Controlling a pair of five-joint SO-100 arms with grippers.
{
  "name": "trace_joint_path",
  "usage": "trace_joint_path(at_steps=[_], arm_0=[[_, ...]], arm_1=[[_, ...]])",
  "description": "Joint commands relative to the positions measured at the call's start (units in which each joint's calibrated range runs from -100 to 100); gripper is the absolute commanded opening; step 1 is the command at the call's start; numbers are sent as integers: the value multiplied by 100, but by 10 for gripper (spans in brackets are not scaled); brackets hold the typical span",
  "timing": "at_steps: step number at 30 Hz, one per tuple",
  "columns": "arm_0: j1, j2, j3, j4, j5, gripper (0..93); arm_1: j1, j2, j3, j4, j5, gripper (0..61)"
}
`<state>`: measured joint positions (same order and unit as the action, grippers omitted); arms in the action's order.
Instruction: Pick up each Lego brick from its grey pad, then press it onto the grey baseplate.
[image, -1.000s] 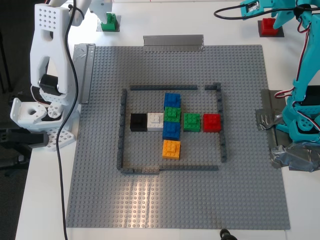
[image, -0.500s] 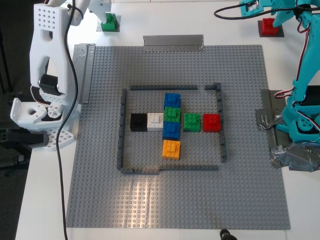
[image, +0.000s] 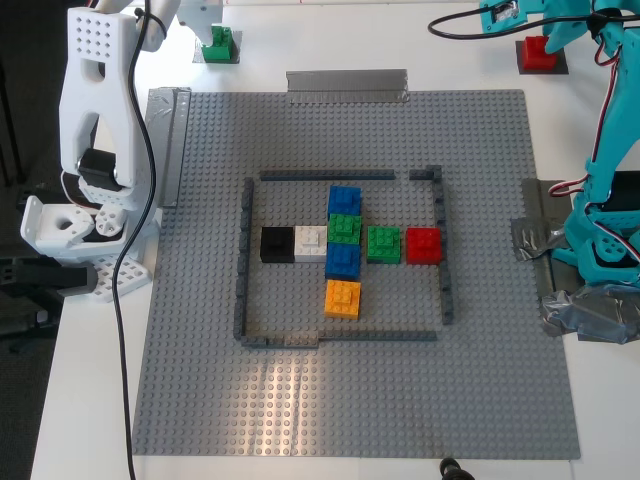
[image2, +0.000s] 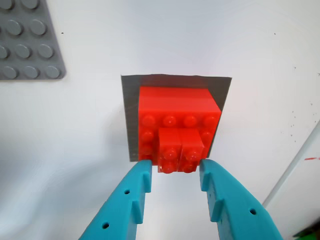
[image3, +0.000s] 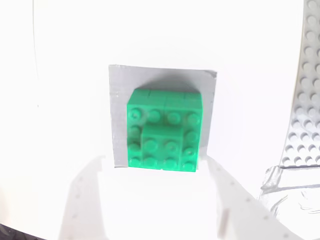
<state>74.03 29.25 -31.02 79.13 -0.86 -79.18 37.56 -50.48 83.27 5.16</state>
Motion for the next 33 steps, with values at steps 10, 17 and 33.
trace_joint_path(at_steps=[10,17,33], arm_0=[[15,200,-243,-29,-43,35],[-14,165,-731,354,-9,0],[-1668,-3517,579,2087,470,0]], arm_1=[[123,-194,-247,-76,112,228],[182,-194,-238,-109,117,228],[36,-91,-283,-157,49,228]])
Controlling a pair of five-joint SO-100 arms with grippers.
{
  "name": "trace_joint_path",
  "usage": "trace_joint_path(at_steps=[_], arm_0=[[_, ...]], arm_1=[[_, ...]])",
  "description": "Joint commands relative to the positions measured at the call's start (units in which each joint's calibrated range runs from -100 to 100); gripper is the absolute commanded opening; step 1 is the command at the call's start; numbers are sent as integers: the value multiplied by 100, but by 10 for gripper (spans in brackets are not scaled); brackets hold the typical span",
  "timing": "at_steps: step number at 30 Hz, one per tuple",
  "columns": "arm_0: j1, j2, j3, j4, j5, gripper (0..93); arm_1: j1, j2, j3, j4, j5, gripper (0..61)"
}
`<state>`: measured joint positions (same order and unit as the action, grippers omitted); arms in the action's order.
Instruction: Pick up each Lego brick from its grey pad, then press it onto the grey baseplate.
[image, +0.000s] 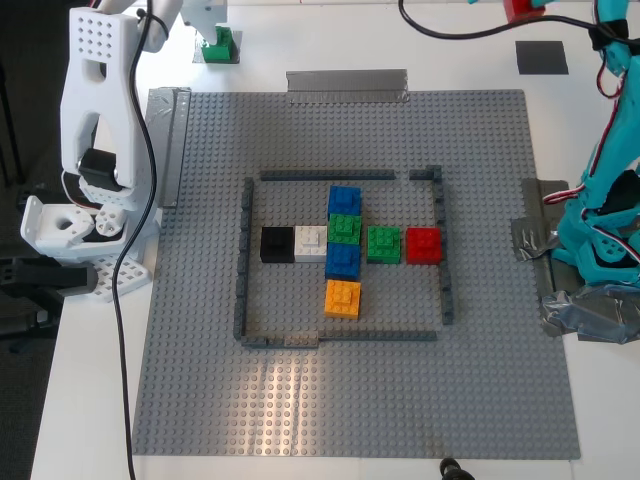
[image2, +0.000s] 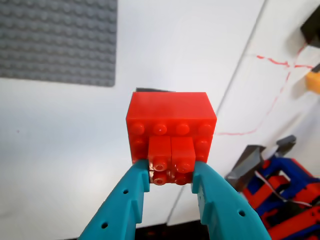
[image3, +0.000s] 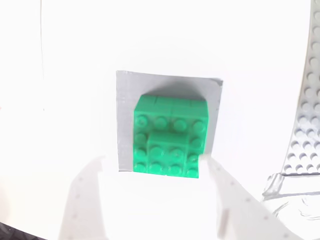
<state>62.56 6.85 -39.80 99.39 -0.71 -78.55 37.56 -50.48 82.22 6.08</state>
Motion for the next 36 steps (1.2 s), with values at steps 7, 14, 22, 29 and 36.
trace_joint_path(at_steps=[7,14,22,29,36], arm_0=[[-2139,-3208,3922,61,498,0],[-4526,-4281,4707,61,-230,0],[-6942,-4067,5321,-29,-1202,0],[-7355,-3337,5556,-737,-1539,0],[-7297,-2427,5484,-1111,-1651,0]], arm_1=[[2,-48,-265,-61,0,113],[45,-31,-302,20,49,39],[82,-177,-717,346,-98,2],[502,-1705,547,134,-562,2],[1221,-4057,3437,-102,-948,2]])
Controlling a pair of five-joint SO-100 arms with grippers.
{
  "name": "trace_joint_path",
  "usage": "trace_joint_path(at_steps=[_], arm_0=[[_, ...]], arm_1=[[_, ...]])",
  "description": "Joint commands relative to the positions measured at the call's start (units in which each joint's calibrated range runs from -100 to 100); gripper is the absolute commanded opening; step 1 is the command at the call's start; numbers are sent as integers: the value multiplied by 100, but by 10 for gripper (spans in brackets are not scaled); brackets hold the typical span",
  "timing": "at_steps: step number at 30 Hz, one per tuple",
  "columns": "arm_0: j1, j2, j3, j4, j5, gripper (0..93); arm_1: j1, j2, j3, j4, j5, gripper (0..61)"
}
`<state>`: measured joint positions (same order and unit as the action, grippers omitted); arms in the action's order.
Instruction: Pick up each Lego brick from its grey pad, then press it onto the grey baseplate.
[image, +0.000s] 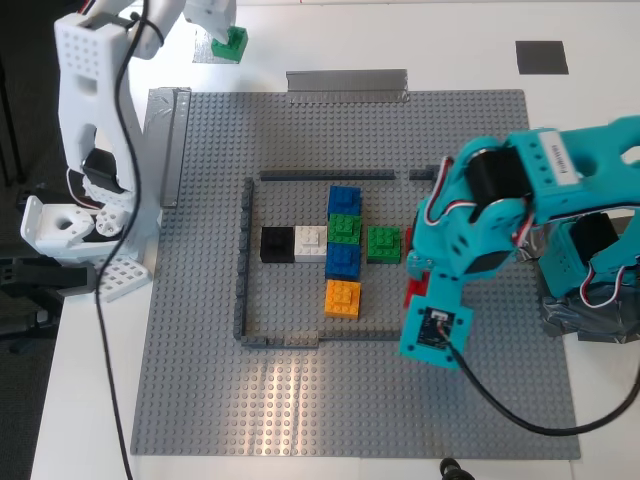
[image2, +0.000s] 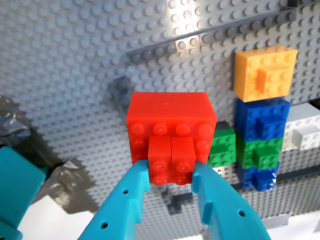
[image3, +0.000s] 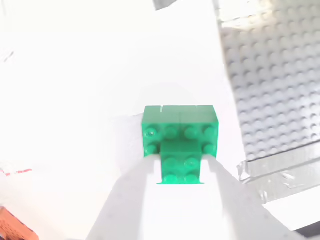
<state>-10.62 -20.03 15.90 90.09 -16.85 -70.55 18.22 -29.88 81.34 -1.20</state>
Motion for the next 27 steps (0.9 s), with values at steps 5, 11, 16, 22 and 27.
trace_joint_path(at_steps=[5,11,16,22,27], arm_0=[[289,510,-105,-563,13,0],[340,587,-105,-595,223,0],[340,570,-105,-603,501,0],[645,621,-114,-970,858,0],[833,656,-24,-1108,1126,0]], arm_1=[[1189,-3444,2885,150,-425,2],[2735,-4560,4302,190,-518,2],[3997,-4972,4979,-184,-479,2],[4693,-4526,4654,-859,-640,2],[4722,-3882,3887,-1030,-820,2]])
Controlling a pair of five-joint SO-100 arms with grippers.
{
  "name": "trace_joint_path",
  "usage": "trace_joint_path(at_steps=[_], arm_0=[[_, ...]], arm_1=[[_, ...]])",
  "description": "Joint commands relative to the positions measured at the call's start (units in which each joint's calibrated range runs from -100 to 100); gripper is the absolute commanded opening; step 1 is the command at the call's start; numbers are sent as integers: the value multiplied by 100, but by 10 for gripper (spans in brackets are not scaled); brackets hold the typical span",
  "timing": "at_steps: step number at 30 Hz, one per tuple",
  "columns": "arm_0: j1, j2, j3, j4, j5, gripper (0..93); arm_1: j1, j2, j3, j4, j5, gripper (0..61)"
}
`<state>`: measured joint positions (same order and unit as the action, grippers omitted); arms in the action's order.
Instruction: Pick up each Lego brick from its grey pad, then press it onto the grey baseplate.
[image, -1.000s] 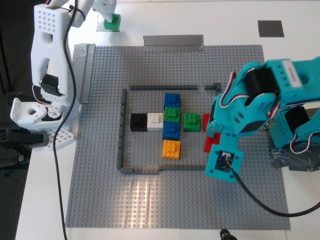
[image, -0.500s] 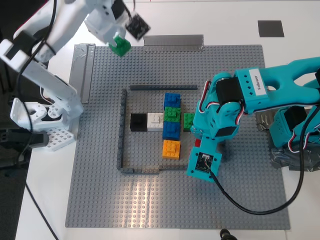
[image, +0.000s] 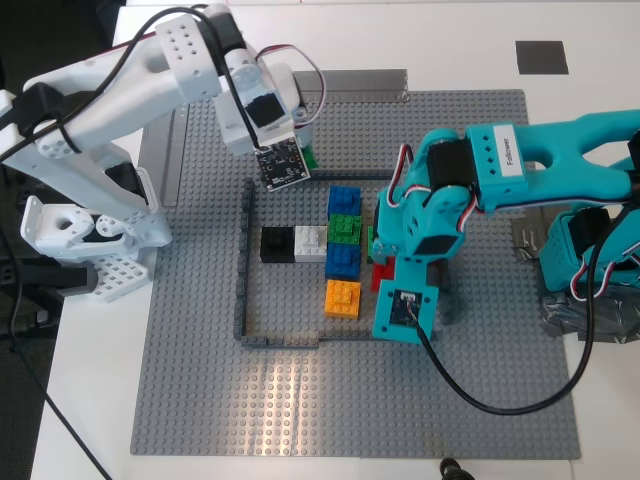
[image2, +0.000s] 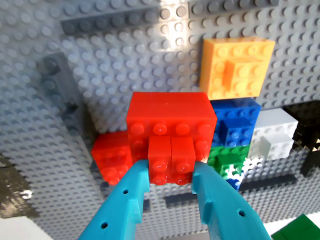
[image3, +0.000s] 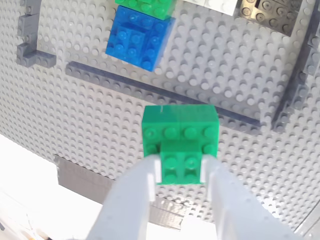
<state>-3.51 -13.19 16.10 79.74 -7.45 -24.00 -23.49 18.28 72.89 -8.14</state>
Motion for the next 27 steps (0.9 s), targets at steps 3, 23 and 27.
trace_joint_path(at_steps=[3,23,27], arm_0=[[137,-29,-43,-73,298,0],[137,-12,210,-89,640,0],[137,-12,219,-98,640,0]], arm_1=[[17,546,-1056,-503,-239,2],[249,1293,-243,-1544,-420,1],[177,1327,-144,-1634,-444,1]])
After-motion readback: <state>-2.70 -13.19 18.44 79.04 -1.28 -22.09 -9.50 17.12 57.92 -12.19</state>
